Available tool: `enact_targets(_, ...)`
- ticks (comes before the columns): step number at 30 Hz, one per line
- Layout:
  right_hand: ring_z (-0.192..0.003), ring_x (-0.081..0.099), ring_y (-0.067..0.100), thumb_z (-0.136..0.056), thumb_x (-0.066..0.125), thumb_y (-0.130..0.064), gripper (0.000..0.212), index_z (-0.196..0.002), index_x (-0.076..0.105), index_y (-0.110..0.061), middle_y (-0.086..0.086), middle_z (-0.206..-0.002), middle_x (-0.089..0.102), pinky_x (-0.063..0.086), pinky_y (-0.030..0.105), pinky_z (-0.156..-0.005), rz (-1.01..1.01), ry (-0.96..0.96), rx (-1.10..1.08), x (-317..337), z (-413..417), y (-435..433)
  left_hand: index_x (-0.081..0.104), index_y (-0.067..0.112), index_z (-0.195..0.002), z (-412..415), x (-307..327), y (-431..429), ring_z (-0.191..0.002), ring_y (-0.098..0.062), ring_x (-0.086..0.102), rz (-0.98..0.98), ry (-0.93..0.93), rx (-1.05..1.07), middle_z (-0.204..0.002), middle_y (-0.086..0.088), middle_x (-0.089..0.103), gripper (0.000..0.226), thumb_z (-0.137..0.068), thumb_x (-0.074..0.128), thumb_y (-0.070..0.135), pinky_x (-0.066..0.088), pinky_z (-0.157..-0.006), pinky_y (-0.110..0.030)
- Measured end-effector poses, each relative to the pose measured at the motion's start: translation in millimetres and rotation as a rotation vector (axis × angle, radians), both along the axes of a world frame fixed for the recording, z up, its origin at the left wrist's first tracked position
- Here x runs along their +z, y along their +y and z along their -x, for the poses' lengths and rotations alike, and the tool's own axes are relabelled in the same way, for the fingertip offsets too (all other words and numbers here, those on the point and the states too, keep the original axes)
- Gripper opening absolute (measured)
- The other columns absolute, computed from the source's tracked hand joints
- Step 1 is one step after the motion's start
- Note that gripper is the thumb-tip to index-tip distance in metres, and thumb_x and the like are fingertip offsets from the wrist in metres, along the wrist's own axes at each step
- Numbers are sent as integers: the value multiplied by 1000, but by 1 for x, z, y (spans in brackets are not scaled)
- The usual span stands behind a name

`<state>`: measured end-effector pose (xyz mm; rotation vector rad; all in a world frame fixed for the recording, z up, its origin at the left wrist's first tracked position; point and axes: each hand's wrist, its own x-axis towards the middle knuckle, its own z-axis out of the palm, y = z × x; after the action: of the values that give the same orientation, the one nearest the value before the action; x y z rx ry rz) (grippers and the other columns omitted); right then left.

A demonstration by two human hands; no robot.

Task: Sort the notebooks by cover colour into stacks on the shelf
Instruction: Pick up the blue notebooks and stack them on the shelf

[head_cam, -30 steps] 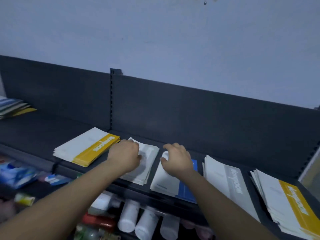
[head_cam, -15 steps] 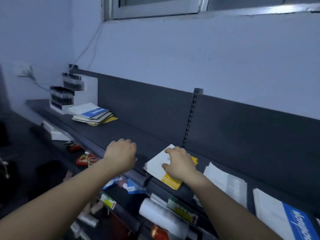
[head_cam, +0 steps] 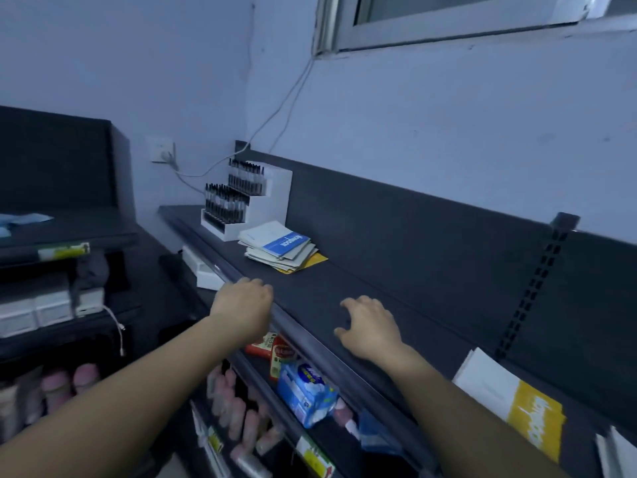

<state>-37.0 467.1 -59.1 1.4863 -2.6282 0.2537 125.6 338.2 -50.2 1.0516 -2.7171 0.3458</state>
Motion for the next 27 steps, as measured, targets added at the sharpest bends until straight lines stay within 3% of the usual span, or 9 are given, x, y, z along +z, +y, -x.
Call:
enact_targets(9,-124,43,25,-91,57,-40,50,-135,47,-19,5,-131,50,39,38,-99,12,-2,78,-3,27,-125,55,15,-113,25,-4,-107,-112,-23,53,6,9,56,-118,-3,57,26,-92,48,27,43,-82,-33)
enact_targets(16,-115,50,24,-89,58,-36,31,-113,57,-17,1,-118,59,44,34,-86,56,-36,112,2,57,-217,54,14,-119,58,1,-188,-115,-24,52,8,15,60,-121,-4,56,33,-95,49,36,43,-88,-36)
enact_targets(27,-118,49,26,-91,54,-39,52,-136,44,-16,8,-127,57,47,35,-90,-13,-163,0,-17,87,-311,53,12,-122,109,-14,-295,-112,-25,52,-62,28,13,-120,-7,54,33,-95,45,29,44,-89,-38)
